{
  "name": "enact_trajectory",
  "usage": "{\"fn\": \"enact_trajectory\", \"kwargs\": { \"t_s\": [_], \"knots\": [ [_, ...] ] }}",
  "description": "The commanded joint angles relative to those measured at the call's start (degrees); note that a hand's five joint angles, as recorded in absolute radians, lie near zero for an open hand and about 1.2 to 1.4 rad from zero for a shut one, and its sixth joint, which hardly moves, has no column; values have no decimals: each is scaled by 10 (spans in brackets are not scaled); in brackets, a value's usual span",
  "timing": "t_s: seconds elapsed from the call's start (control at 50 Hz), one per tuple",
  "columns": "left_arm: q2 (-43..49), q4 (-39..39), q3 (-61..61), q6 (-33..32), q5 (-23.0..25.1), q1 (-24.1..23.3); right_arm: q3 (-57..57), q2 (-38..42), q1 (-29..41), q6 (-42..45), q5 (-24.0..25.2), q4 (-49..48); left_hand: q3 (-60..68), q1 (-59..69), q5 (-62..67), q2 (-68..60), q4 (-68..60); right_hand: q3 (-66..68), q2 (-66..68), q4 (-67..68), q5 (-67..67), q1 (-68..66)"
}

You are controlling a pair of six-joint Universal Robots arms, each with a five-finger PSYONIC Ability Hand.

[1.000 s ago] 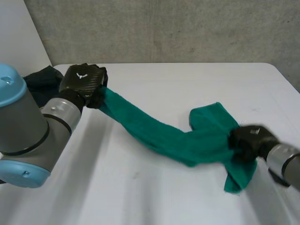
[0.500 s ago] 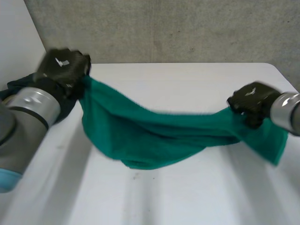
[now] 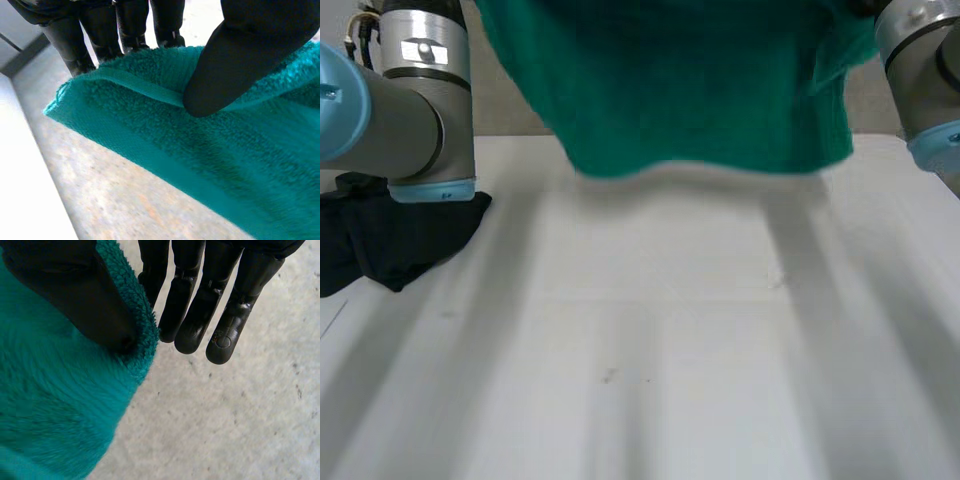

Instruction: Fold the laundry.

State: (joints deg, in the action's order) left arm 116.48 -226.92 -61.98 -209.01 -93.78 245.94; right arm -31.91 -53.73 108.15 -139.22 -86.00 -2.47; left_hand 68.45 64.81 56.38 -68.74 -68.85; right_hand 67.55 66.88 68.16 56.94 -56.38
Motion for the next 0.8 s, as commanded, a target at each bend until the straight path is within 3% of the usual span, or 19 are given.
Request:
{"fn": "enact_trajectory", "kwargs": {
  "t_s": [0.02,0.14,0.26,0.34,0.48,0.54,0.56,0.7,0.8],
  "knots": [
    [-25,29,-88,2,-3,2,-10,-10,-1,1,60,166,115,152,136,-113,-112,125,131,118,131,-236],
    [-36,98,-191,2,-2,2,-21,8,-8,19,110,315,115,152,136,-113,-112,125,131,118,131,-236],
    [-30,171,-263,4,-4,-4,-91,63,-8,141,117,410,115,152,136,-113,-112,125,131,118,131,-236],
    [-20,182,-293,4,-3,-12,-117,107,-8,186,101,407,115,152,136,-113,-112,125,131,118,131,-236],
    [2,182,-296,4,-6,-30,-137,138,-5,178,83,354,115,152,136,-113,-112,125,131,118,131,-236],
    [-2,182,-295,4,-9,-29,-163,129,-5,133,85,313,115,152,136,-113,-112,-296,-289,-302,-290,184],
    [-3,182,-295,4,-9,-29,-177,117,-7,96,87,289,115,152,136,-113,-112,-499,-492,-505,-493,387],
    [-26,187,-300,4,-11,-28,-278,11,-28,-82,96,195,115,152,136,-113,-112,-575,-569,-582,-569,464],
    [-43,189,-310,8,-11,-27,-408,-97,-65,-206,88,148,115,152,136,-113,-112,-575,-569,-582,-569,464]
  ]
}}
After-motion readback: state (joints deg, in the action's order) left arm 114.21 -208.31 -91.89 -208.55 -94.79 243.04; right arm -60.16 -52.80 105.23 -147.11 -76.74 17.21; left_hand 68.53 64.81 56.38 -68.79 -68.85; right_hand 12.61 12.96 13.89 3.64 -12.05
